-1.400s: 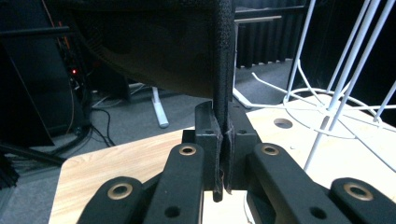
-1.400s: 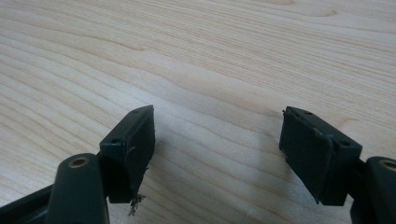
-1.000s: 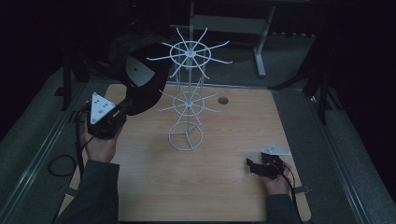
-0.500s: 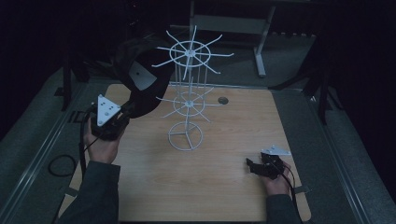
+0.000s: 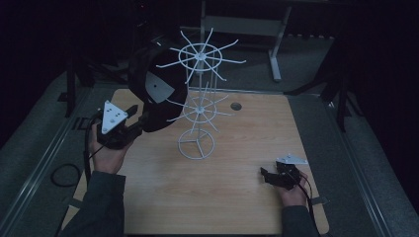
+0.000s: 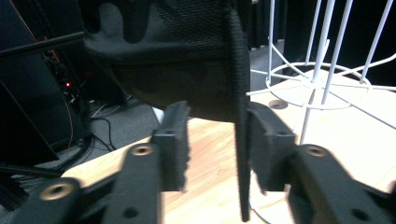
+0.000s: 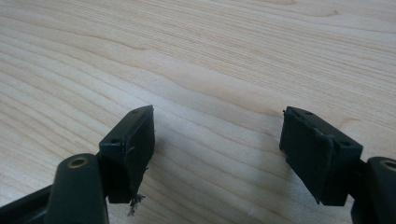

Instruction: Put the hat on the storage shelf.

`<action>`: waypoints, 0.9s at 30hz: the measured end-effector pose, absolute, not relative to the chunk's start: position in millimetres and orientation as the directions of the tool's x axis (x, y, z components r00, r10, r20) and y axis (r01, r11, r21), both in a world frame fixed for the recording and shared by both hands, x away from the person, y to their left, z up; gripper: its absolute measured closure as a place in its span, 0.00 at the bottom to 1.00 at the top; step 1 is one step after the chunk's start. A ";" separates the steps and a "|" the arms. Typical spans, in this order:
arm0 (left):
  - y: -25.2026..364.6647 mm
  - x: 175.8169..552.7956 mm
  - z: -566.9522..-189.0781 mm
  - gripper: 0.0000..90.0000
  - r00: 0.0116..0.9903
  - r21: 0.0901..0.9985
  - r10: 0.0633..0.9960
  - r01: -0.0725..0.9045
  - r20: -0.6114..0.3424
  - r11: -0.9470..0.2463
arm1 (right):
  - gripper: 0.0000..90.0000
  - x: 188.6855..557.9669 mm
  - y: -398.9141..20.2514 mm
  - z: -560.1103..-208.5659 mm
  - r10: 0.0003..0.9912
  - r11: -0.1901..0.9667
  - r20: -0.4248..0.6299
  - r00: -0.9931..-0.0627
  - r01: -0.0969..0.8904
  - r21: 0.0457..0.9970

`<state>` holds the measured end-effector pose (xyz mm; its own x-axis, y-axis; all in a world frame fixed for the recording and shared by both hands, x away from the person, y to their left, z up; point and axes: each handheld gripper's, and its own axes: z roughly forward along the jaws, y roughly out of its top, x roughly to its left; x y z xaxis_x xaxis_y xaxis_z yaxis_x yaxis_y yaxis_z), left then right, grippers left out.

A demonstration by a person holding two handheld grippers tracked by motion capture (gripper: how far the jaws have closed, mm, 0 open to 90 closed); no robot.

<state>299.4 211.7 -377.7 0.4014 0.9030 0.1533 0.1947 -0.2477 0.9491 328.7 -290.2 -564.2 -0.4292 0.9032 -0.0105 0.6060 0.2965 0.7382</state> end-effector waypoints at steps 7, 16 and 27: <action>212.1 293.9 -376.6 0.43 0.435 0.956 0.892 0.189 0.125 -0.225 | 0.29 328.8 -290.3 -564.2 0.903 0.297 -0.012 -0.429 0.605 0.739; 216.2 286.3 -379.9 0.17 0.419 0.955 0.902 0.212 0.103 -0.207 | 0.29 328.6 -290.2 -564.2 0.903 0.296 -0.010 -0.429 0.607 0.738; 224.4 276.6 -372.7 0.17 0.423 0.966 0.902 0.189 0.079 -0.174 | 0.29 328.5 -290.0 -564.2 0.904 0.294 -0.008 -0.428 0.607 0.738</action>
